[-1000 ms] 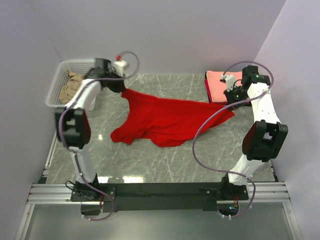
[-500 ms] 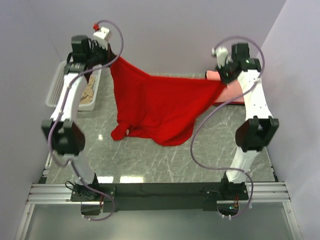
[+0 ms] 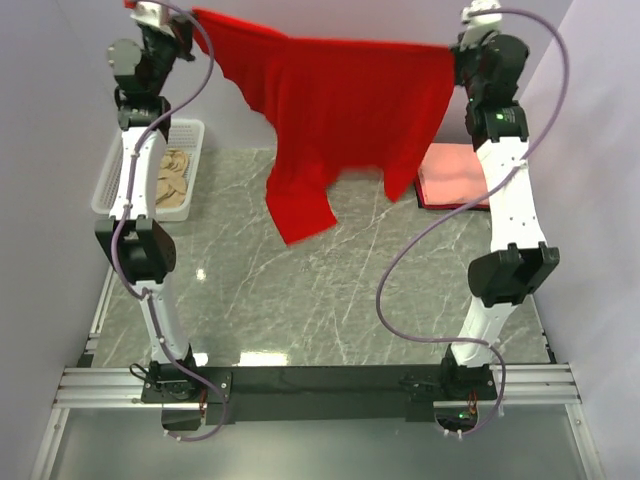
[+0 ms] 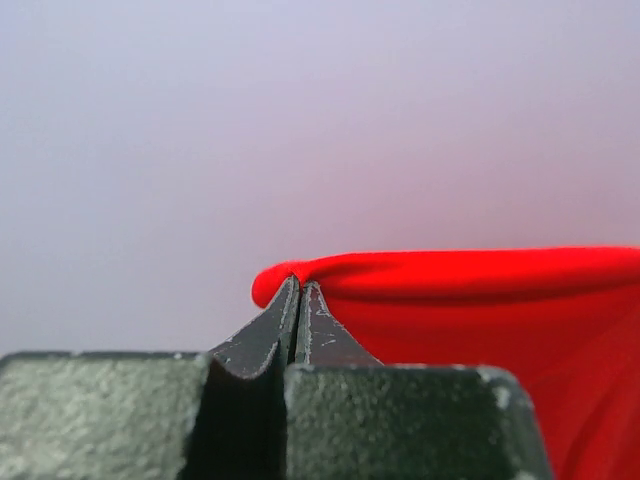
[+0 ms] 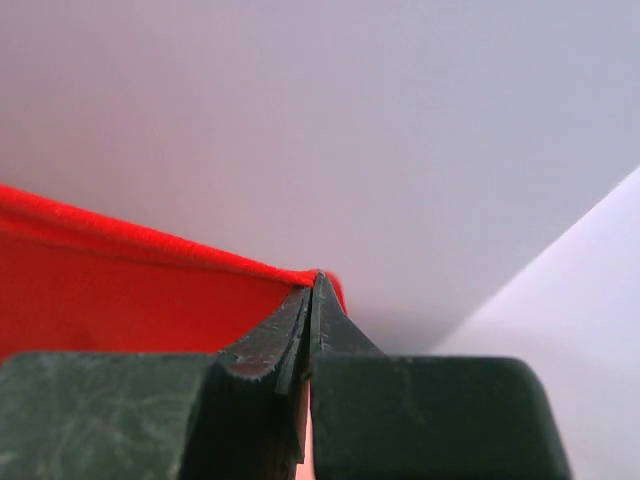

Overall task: Fold and stack the t-shirts
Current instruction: Flatten the tshirt out

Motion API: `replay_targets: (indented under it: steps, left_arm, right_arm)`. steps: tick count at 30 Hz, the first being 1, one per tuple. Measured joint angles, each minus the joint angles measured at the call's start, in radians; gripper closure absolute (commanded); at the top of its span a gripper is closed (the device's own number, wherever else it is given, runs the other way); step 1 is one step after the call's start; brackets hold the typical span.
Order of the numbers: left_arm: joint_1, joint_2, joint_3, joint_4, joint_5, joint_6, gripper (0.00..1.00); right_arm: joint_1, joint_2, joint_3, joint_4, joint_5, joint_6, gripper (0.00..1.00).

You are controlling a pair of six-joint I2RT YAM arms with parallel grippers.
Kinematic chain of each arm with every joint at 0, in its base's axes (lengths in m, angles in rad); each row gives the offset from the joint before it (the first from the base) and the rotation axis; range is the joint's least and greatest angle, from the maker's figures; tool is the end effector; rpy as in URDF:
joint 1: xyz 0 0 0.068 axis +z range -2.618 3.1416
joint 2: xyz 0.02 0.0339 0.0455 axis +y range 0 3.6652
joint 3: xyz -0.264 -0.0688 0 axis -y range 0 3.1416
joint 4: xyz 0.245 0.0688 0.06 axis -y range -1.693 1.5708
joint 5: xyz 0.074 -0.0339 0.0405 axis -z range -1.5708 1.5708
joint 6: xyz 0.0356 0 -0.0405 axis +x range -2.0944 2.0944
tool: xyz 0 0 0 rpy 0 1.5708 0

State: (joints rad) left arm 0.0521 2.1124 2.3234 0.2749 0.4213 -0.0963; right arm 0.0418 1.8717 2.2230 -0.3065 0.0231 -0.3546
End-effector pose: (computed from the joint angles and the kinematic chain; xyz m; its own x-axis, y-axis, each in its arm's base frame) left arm 0.4774 0.0103 0.4994 0.4341 -0.0652 -0.8985 0.3570 0.9282 0.1051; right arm 0.4168 0.0166 0.5112 0.0485 -0.3454 -0.9372 -0.0020 0.9383 -0.3459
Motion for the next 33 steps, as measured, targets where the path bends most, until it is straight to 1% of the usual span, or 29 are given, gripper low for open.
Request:
replay_targets:
  steps: [4, 7, 8, 10, 11, 13, 16, 19, 20, 22, 24, 27, 30, 33]
  left_arm:
    - [0.014, -0.077, -0.016, 0.133, 0.004, -0.011, 1.0]
    - [0.027, -0.207, -0.181, 0.212, 0.02, -0.002, 0.99]
    - [0.031, -0.26, -0.269, 0.238, 0.026, 0.007, 0.99]
    - [0.04, -0.377, -0.478, 0.268, 0.039, 0.048, 1.0]
    - [0.044, -0.417, -0.558, 0.269, 0.046, 0.064, 0.99]
    - [0.048, -0.5, -0.745, 0.257, 0.066, 0.116, 1.0]
    - [0.052, -0.607, -1.004, 0.162, 0.105, 0.195, 1.0]
    - [0.056, -0.699, -1.193, 0.022, 0.132, 0.255, 1.0]
    - [0.057, -0.726, -1.227, -0.02, 0.137, 0.265, 1.0]
    - [0.061, -0.786, -1.265, -0.095, 0.142, 0.264, 1.0]
    - [0.068, -0.841, -1.255, -0.133, 0.145, 0.243, 0.99]
    - [0.08, -0.89, -1.166, -0.15, 0.143, 0.192, 1.0]
    - [0.087, -0.921, -1.076, -0.143, 0.151, 0.177, 1.0]
    - [0.09, -0.954, -1.062, -0.148, 0.174, 0.187, 0.99]
  right_arm:
    - [0.0, -0.04, 0.012, 0.166, 0.007, 0.018, 1.0]
    - [0.0, -0.065, -0.018, 0.253, -0.015, 0.013, 1.0]
    - [0.0, -0.077, -0.051, 0.274, -0.028, 0.008, 1.0]
    - [0.0, -0.117, -0.174, 0.308, -0.07, -0.018, 1.0]
    - [0.0, -0.138, -0.241, 0.31, -0.084, -0.033, 1.0]
    - [0.001, -0.182, -0.409, 0.315, -0.11, -0.07, 1.0]
    - [0.002, -0.23, -0.666, 0.268, -0.139, -0.126, 1.0]
    - [0.002, -0.273, -0.849, 0.2, -0.151, -0.173, 1.0]
    - [0.002, -0.296, -0.897, 0.16, -0.151, -0.189, 1.0]
    - [0.002, -0.342, -0.929, 0.106, -0.15, -0.201, 1.0]
    - [0.002, -0.401, -0.917, 0.091, -0.148, -0.205, 1.0]
    - [0.002, -0.49, -0.844, 0.081, -0.149, -0.204, 1.0]
    - [0.002, -0.575, -0.77, 0.083, -0.172, -0.216, 1.0]
    - [0.002, -0.621, -0.727, 0.048, -0.204, -0.246, 1.0]
